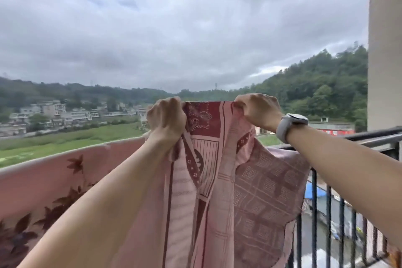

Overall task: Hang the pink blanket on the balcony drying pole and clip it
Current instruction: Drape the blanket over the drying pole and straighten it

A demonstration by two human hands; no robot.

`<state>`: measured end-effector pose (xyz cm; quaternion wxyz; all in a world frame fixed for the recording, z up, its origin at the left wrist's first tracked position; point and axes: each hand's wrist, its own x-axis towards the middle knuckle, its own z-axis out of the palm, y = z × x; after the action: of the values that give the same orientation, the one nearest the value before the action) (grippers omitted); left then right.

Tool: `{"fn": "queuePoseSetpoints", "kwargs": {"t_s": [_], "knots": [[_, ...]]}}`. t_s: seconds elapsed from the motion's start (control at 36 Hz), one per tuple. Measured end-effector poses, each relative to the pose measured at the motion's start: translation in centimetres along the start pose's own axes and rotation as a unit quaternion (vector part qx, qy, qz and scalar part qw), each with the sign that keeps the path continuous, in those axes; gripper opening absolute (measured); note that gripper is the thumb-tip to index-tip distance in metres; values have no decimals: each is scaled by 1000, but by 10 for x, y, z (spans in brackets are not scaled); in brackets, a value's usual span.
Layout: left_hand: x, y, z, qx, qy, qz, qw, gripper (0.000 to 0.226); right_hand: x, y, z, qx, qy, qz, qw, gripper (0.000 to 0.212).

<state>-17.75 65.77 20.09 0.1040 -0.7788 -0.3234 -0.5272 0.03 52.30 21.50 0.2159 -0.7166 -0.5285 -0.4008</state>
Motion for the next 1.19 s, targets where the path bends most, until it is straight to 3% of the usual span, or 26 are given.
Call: {"fn": "queuePoseSetpoints", "kwargs": {"t_s": [0.11,0.19,0.25,0.36,0.44,0.53,0.58,0.67,0.75,0.83,0.92,0.97,1.06,1.19], "knots": [[13,33,42,7,19,-5,1000,23,19,55,15,-35,-1,4,999,30],[25,59,69,-48,0,19,999,19,38,107,19,-39,-19,33,999,26],[27,82,88,-108,-56,50,991,11,44,137,30,-36,-49,27,998,24],[8,145,104,-214,-206,144,944,34,42,175,68,-16,-153,2,988,22],[-16,180,109,-104,-358,231,898,54,32,208,93,130,-265,14,955,22],[-44,211,123,-60,-444,229,864,52,14,243,99,227,-305,33,924,18],[-59,226,132,-73,-428,240,868,35,2,258,97,266,-326,19,907,21],[-68,243,138,-2,-350,258,901,30,-19,274,87,305,-383,-30,871,25],[-74,249,137,-1,-360,195,912,28,-49,280,73,360,-393,-89,842,30],[-82,259,138,-24,-344,126,930,35,-81,286,60,365,-380,-163,834,38],[-87,274,145,-63,-283,66,955,42,-101,300,64,292,-306,-239,874,34],[-88,296,155,-59,-242,37,968,36,-106,321,62,275,-248,-250,895,26],[-86,327,167,-38,-182,-4,983,25,-104,342,64,304,-197,-226,904,14],[-52,397,210,40,-151,-22,988,18,-82,435,69,236,-124,-161,950,18]]}}
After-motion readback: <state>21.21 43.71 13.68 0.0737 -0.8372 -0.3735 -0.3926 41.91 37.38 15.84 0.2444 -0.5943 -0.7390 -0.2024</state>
